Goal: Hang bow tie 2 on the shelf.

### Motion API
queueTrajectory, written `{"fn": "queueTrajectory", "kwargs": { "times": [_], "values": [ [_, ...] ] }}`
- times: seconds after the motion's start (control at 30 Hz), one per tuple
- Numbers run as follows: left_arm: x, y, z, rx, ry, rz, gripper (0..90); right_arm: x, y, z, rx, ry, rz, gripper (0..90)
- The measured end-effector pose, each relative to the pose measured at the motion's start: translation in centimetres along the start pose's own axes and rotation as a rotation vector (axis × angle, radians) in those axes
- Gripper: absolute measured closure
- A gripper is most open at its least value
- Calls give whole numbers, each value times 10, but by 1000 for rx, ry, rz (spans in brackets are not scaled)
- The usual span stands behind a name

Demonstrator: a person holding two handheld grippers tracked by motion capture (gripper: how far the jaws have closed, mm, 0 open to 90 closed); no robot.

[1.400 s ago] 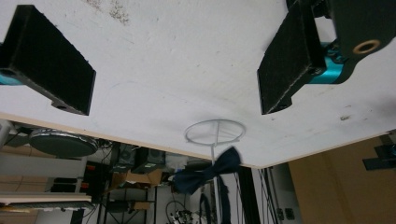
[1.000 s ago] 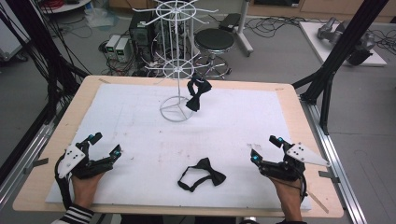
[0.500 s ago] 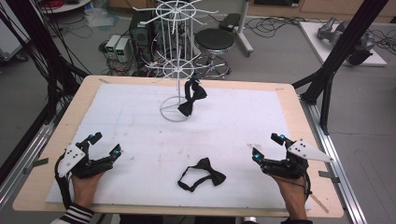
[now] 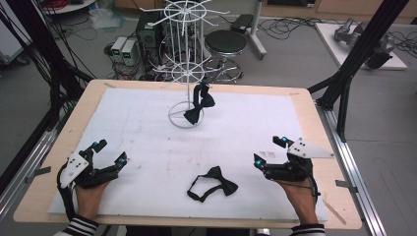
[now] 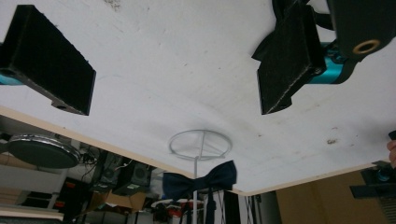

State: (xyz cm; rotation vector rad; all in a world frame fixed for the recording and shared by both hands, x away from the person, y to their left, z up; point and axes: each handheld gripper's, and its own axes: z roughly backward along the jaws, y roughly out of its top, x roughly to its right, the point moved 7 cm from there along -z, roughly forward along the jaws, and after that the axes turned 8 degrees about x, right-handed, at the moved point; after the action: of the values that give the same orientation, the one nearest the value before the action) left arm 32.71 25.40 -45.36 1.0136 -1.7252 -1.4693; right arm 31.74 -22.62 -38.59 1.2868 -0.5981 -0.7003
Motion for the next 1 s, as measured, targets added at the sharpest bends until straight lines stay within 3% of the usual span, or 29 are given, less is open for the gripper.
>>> {"fn": "queueTrajectory", "kwargs": {
  "times": [1.0],
  "values": [
    [0, 0, 0, 1, 0, -2, 150, -24, -3, -30, -238, 152, 25, 110]
  ]
}}
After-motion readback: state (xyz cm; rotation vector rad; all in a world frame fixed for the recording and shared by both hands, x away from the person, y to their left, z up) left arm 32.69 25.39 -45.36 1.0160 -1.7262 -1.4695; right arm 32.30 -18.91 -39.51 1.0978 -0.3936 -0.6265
